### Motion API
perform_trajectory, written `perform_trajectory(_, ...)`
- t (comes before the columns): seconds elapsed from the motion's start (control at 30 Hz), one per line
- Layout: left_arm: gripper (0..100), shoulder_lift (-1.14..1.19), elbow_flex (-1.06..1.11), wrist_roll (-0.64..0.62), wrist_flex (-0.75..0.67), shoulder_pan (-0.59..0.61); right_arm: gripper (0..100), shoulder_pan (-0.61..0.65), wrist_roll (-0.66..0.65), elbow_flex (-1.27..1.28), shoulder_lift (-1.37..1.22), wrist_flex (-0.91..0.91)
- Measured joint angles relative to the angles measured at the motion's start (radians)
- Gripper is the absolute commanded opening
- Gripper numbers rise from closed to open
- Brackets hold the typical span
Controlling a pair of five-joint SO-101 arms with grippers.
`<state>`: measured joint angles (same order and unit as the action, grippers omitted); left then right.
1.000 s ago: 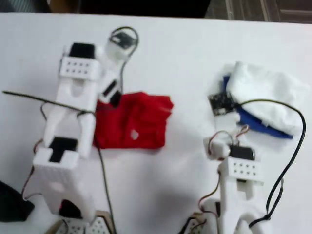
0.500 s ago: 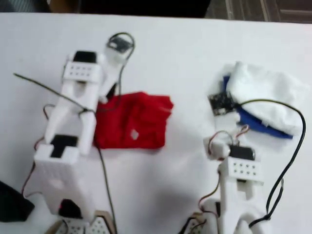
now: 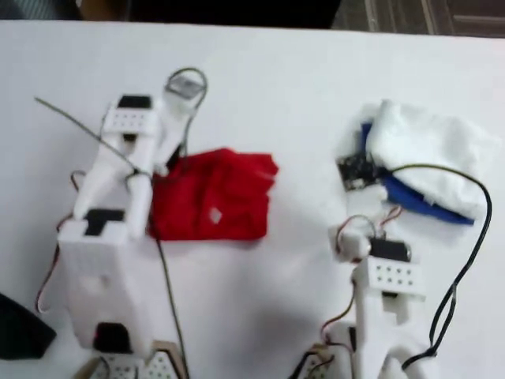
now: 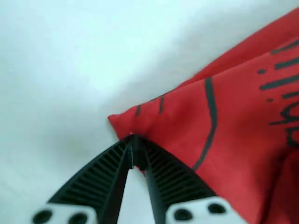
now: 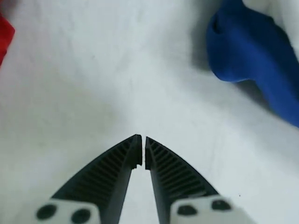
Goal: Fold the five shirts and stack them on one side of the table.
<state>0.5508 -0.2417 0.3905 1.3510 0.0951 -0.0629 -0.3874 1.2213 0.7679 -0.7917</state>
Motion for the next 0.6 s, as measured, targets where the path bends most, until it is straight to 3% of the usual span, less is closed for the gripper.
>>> perform_trajectory(0.37,3,0.002,0.0,0.0,-0.009,0.061,2.2,0.0,0.005,-0.003,0.0,-0.003)
perform_trajectory(0.6,3,0.002,0.0,0.002,-0.008,0.181,2.2,0.17,-0.026,-0.385,-0.038,-0.278)
